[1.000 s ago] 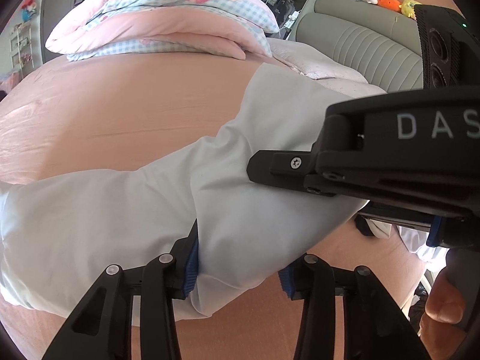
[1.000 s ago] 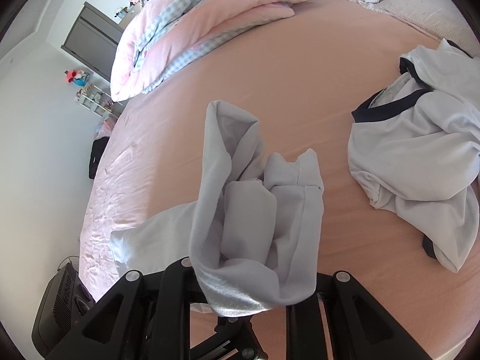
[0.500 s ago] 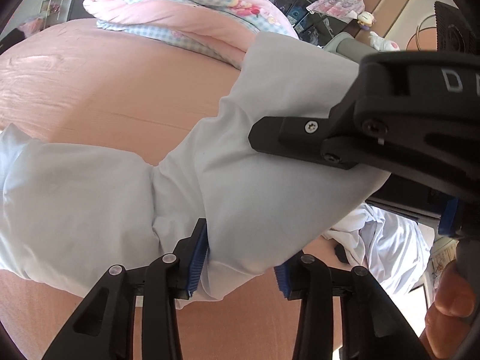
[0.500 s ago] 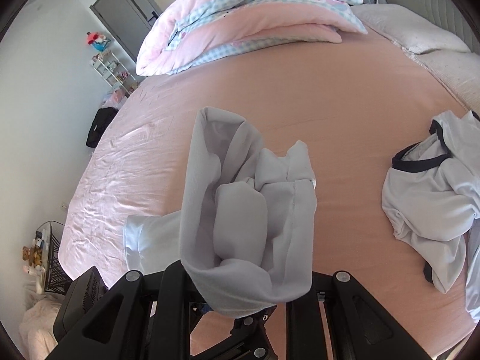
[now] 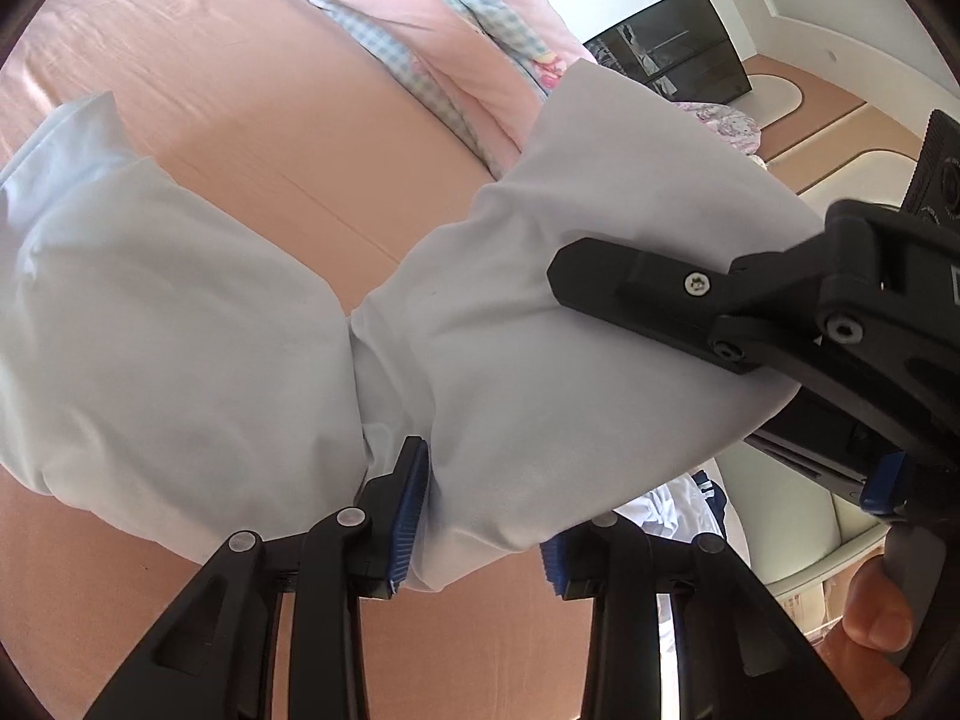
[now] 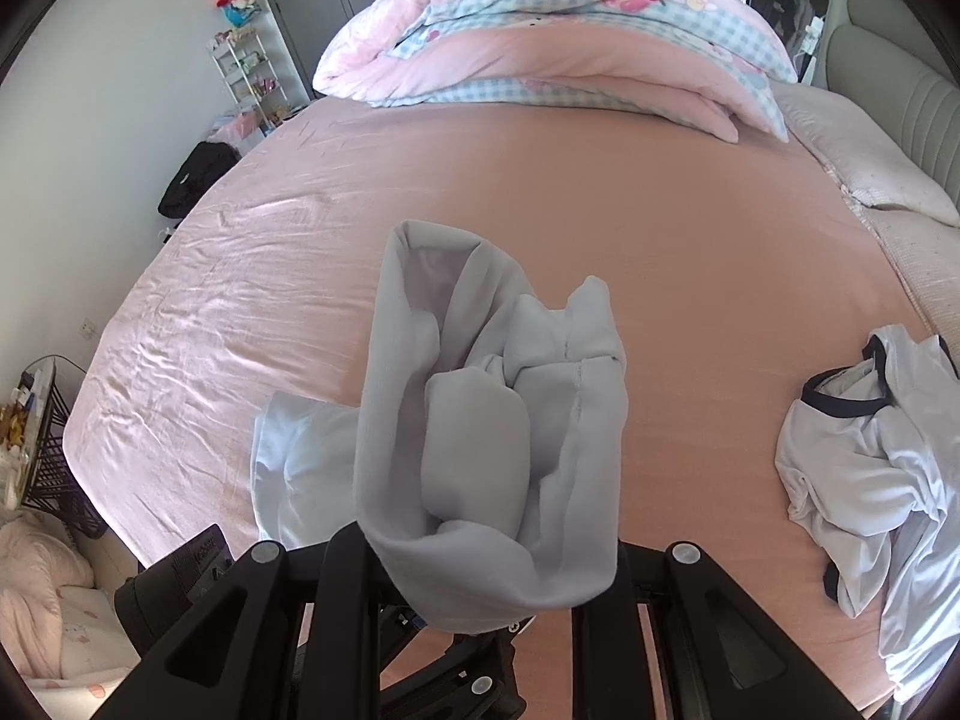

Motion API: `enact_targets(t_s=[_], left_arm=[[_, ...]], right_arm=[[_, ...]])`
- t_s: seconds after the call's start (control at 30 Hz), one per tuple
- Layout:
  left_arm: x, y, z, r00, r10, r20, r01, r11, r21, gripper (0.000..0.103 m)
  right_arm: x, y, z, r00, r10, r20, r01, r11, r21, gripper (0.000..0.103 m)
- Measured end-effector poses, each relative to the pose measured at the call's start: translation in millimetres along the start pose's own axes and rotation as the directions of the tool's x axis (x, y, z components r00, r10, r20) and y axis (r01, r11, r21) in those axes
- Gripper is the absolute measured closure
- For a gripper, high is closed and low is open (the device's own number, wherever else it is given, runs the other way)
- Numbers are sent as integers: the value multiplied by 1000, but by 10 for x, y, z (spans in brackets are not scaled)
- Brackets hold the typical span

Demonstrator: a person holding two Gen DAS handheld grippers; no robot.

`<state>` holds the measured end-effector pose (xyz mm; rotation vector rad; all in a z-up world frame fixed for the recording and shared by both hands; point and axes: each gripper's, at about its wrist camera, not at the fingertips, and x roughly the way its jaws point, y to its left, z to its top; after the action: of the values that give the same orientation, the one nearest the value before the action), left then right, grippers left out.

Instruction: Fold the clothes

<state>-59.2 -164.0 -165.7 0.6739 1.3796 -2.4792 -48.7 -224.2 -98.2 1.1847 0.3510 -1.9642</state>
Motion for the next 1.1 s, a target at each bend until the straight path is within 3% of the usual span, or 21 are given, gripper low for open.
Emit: enact_targets(t_s=[0.07, 0.23, 0.6, 0.93, 1.1], left_arm=[[1, 11, 10, 1000, -14, 0, 14, 1000, -16, 72], [21, 185, 28, 994, -110, 6, 110, 981, -160, 72], [79, 352, 5, 983, -177, 51, 184, 929, -320, 72], [128, 257, -38, 988, -143, 51, 152, 934, -323, 72], [182, 203, -76, 987, -146, 60, 158, 927, -340, 72]], right_arm=[[10, 87, -1, 1000, -18, 0, 18, 999, -36, 85], [84, 272, 18, 999, -39, -9, 38, 994, -102, 85], [397, 784, 41, 991, -128, -46, 110, 953, -283, 85], [695, 1085, -71, 985, -145, -93, 101, 922, -374, 84], [746, 1100, -149, 985, -117, -130, 61, 929, -366, 75]])
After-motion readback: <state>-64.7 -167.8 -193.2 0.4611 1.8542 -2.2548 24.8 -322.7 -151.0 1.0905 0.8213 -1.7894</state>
